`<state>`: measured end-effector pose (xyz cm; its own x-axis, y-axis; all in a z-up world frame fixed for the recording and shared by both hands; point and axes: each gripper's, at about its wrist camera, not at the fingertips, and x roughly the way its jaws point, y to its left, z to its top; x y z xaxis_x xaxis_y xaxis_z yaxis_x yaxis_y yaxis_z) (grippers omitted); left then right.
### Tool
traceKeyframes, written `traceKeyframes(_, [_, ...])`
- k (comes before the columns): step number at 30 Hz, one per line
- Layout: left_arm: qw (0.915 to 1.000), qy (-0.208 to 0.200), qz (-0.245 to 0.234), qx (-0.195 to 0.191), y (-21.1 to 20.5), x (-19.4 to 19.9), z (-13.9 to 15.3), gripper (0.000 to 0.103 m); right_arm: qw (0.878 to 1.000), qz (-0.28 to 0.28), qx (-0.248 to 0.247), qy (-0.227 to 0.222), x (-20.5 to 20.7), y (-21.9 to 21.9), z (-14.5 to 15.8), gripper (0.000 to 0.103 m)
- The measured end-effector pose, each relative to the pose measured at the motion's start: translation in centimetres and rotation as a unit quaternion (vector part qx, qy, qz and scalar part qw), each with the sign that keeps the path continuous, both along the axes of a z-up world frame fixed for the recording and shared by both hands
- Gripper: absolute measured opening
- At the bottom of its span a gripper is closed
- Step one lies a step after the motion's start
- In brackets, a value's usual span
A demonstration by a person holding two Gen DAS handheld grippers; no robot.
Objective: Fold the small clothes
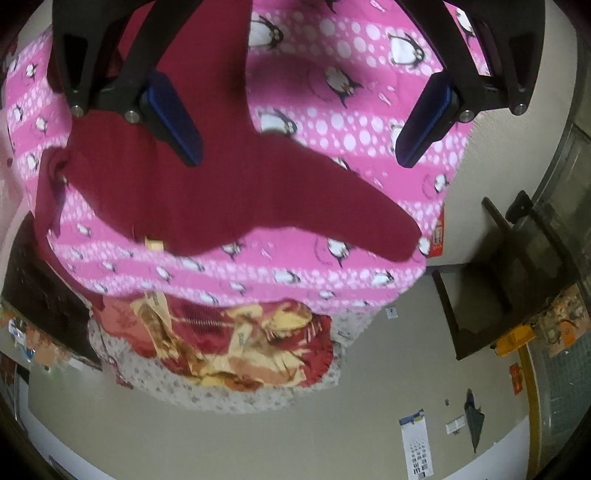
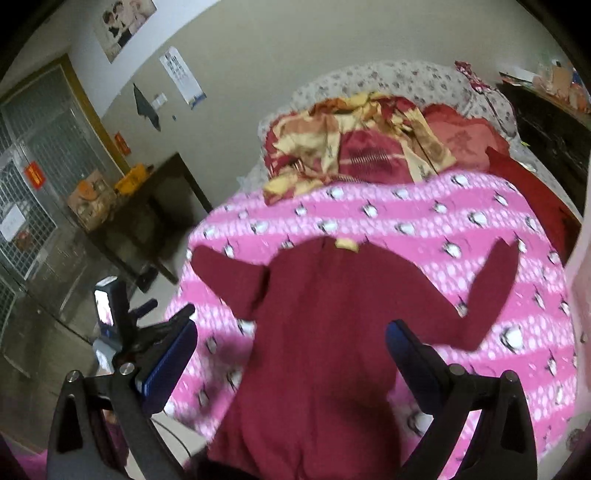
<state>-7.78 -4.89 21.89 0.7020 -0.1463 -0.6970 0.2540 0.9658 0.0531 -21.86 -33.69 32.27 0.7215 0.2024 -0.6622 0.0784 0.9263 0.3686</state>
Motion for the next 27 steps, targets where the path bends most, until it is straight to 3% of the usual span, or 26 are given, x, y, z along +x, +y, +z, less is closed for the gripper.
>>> traceKeyframes(4, [0.9999,-0.010,0.004,0.002,0.0,0.9,0.5,0.103,0.999,-0.016,-0.033,0.004,1.4,-0.3,-2.0,0.103])
traceKeyframes(8, [0.9999,-0.008,0.007,0.005,-0.7,1.5,-0.6,0.103,0.993,-0.039,-0.109,0.020,2.4,-0.6,-5.8,0.103])
traceKeyframes(11, [1.0000,0.000,0.006,-0.001,-1.4,1.6,-1.9,0.103,0.990,-0.050,-0.132,0.031,2.6,-1.2,-8.4,0.103])
traceKeyframes(18, [0.9999,0.009,-0.002,0.005,-3.6,1.5,-4.5,0.103,0.990,-0.059,-0.120,0.055,3.8,-1.4,-12.2,0.103])
traceKeyframes(27, [0.9997,0.018,-0.009,0.014,-4.1,1.8,-6.1,0.103,0.991,-0.054,-0.104,0.071,5.5,-0.2,-14.3,0.103])
